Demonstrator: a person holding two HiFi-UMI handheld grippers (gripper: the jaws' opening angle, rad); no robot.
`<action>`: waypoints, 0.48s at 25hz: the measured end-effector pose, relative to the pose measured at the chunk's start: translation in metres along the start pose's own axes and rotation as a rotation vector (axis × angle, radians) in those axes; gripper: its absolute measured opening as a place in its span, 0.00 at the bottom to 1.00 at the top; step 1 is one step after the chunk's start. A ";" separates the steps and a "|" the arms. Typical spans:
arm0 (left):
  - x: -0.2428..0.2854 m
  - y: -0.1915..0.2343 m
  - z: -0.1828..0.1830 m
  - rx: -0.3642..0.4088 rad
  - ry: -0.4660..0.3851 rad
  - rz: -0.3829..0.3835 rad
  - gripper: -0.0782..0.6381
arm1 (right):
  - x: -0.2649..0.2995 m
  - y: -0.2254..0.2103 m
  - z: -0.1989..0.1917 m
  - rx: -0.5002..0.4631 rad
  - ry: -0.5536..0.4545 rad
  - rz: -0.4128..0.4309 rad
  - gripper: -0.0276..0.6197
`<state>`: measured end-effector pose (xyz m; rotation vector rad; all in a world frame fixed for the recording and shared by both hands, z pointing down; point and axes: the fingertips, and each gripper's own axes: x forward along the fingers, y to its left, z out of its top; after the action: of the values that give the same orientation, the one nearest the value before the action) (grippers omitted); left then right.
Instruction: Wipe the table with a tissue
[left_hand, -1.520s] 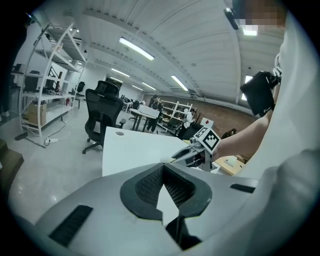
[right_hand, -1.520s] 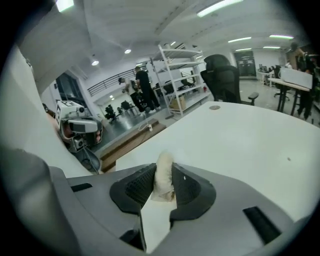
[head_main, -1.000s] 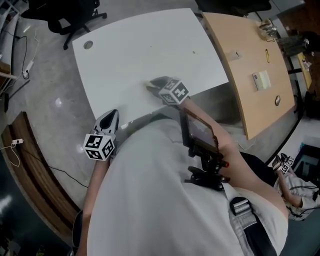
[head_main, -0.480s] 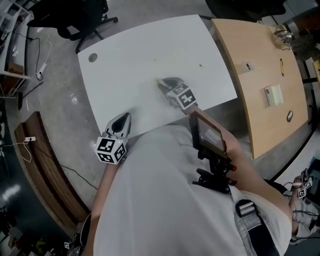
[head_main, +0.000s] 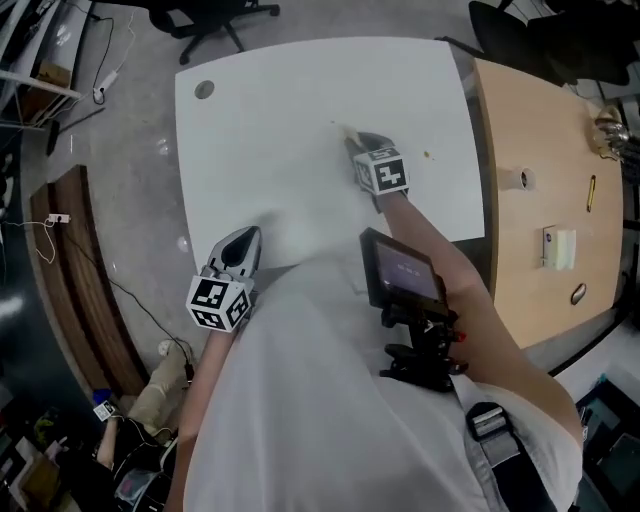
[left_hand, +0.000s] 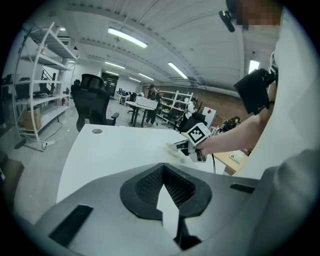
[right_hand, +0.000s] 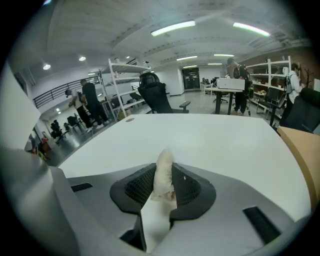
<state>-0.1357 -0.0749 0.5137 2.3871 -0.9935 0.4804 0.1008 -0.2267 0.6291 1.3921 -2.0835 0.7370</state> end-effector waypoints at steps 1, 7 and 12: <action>0.001 -0.002 -0.002 -0.009 0.006 0.013 0.12 | 0.004 -0.009 0.004 -0.005 0.001 -0.011 0.19; 0.007 -0.008 -0.003 -0.046 0.026 0.077 0.12 | 0.041 -0.040 0.032 -0.083 0.008 0.009 0.19; -0.002 -0.015 -0.014 -0.076 0.017 0.130 0.12 | 0.052 -0.038 0.027 -0.147 0.043 0.001 0.19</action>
<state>-0.1277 -0.0565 0.5189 2.2575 -1.1441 0.5000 0.1157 -0.2917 0.6510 1.2839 -2.0609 0.5965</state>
